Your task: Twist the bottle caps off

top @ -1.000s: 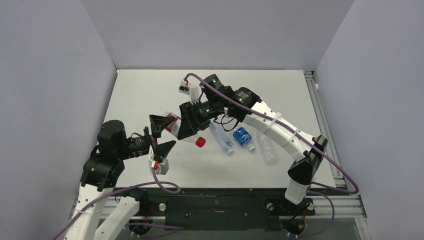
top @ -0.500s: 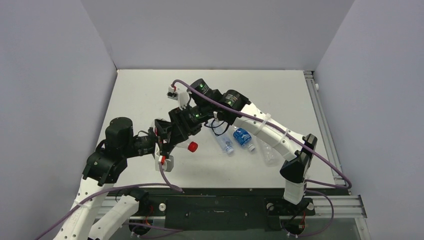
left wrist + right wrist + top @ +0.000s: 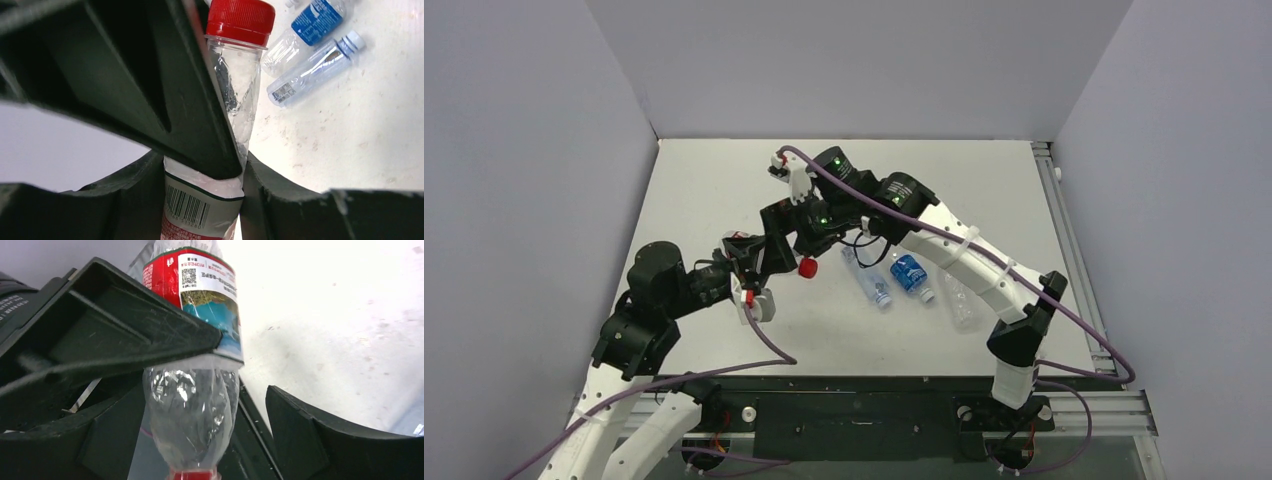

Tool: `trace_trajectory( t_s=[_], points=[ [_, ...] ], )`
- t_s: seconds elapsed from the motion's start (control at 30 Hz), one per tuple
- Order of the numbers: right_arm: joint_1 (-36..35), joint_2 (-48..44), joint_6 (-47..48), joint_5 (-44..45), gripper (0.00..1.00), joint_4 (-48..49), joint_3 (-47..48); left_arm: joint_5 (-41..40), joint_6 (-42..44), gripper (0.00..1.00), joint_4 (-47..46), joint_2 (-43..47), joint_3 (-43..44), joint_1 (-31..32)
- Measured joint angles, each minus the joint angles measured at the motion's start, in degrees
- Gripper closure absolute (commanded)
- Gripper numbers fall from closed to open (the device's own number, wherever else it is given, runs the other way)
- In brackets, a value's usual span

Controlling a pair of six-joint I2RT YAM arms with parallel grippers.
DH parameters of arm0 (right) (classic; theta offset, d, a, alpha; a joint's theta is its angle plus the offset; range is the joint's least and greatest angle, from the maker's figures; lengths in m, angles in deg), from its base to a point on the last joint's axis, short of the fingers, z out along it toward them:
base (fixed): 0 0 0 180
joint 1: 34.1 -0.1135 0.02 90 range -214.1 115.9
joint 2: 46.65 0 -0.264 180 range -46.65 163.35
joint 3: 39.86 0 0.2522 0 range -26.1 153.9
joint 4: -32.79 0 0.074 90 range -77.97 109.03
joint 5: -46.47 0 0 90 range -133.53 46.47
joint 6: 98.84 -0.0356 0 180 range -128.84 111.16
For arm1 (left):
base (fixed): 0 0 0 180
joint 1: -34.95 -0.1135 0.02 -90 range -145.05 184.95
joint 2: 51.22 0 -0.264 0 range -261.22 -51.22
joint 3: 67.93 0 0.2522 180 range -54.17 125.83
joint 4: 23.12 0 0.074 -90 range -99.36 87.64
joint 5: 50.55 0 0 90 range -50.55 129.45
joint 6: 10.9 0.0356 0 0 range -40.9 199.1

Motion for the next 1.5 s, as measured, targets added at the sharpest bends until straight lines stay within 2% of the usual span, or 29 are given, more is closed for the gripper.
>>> trace_trajectory(
  t_s=[0.1, 0.23, 0.4, 0.6, 0.73, 0.93, 1.07, 1.17, 1.3, 1.37, 1.47, 1.5],
  points=[
    [0.2, -2.36, -0.2, 5.6, 0.17, 0.72, -0.24, -2.21, -6.99, 0.71, -3.48, -0.24, -0.94, 0.0],
    [1.62, -10.84, -0.83, 15.63, 0.16, 5.11, -5.42, -4.02, -20.41, 0.72, -6.91, 0.96, -3.74, 0.0],
    [0.52, -18.4, -1.14, 26.38, 0.17, 10.71, -6.25, -6.43, -38.29, 0.72, -12.52, 1.66, -6.49, 0.0],
    [-4.9, -19.63, -1.95, 35.69, 0.25, 15.37, -7.63, -8.0, -55.89, 0.72, -18.95, 1.14, -7.72, 0.0],
    [-7.28, -17.97, -2.38, 40.19, 0.31, 16.68, -9.01, -8.07, -64.74, 0.72, -22.67, 0.61, -7.72, 0.0],
    [-8.07, -16.98, -3.72, 42.77, 0.47, 18.91, -11.02, -7.65, -72.37, 0.72, -26.34, 0.52, -7.72, 0.0],
    [-8.17, -16.98, -4.81, 42.73, 0.52, 20.92, -11.04, -7.34, -74.42, 0.72, -27.28, 0.52, -7.72, 0.0],
    [-8.15, -16.92, -5.46, 42.56, 0.53, 22.16, -11.04, -7.32, -75.41, 0.72, -27.8, 0.44, -7.72, 0.0],
    [-8.15, -16.37, -6.27, 42.1, 0.46, 23.34, -11.04, -7.37, -76.72, 0.72, -28.5, 0.31, -7.72, 0.0],
    [-8.15, -15.89, -6.62, 41.88, 0.46, 23.65, -11.04, -7.37, -77.15, 0.72, -28.7, 0.15, -7.69, 0.0],
    [-8.15, -15.45, -6.95, 41.79, 0.49, 23.87, -11.04, -7.37, -77.85, 0.72, -28.81, -0.09, -7.69, 0.0],
    [-8.15, -15.39, -6.97, 41.79, 0.53, 23.98, -11.04, -7.37, -78.03, 0.72, -28.83, -0.2, -7.69, 0.0]
  ],
)
